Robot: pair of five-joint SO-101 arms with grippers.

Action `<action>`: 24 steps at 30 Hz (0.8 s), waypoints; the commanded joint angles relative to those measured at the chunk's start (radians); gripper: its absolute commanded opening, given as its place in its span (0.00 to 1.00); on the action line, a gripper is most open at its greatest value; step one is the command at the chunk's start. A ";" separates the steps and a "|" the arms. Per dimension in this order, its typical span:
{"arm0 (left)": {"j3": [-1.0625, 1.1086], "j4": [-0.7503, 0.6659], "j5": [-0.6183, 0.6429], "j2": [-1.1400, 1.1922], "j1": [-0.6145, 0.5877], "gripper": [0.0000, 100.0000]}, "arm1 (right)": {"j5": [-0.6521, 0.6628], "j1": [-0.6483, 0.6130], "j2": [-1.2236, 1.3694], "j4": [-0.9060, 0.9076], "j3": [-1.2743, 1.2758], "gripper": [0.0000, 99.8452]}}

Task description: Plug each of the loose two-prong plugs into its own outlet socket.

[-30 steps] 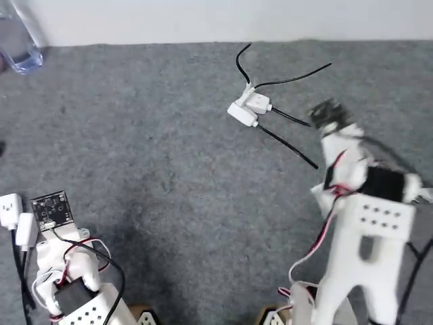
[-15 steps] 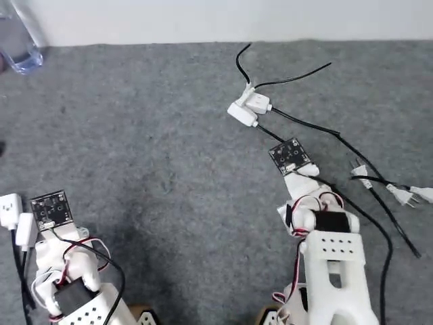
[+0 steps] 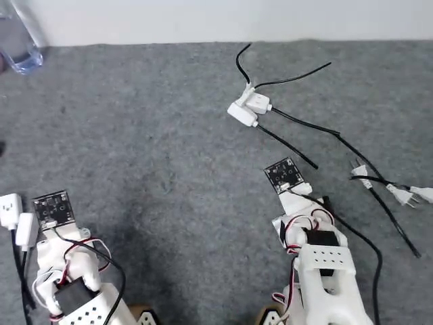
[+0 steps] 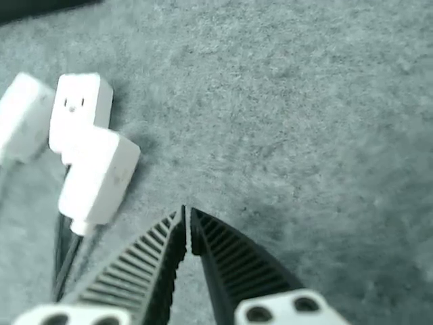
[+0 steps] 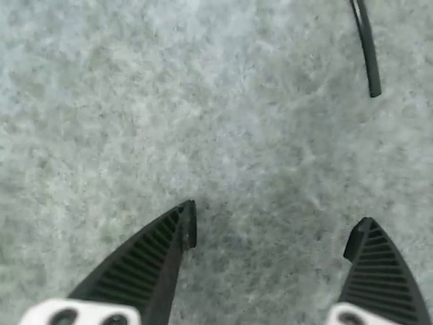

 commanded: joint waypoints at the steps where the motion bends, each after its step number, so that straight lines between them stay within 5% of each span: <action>1: -0.058 -0.035 -0.124 -0.003 0.000 0.02 | -0.009 -0.010 -0.019 -0.021 -0.005 0.34; 24: -0.819 0.026 0.063 0.069 -0.051 0.08 | -0.009 -0.010 -0.019 -0.025 0.002 0.34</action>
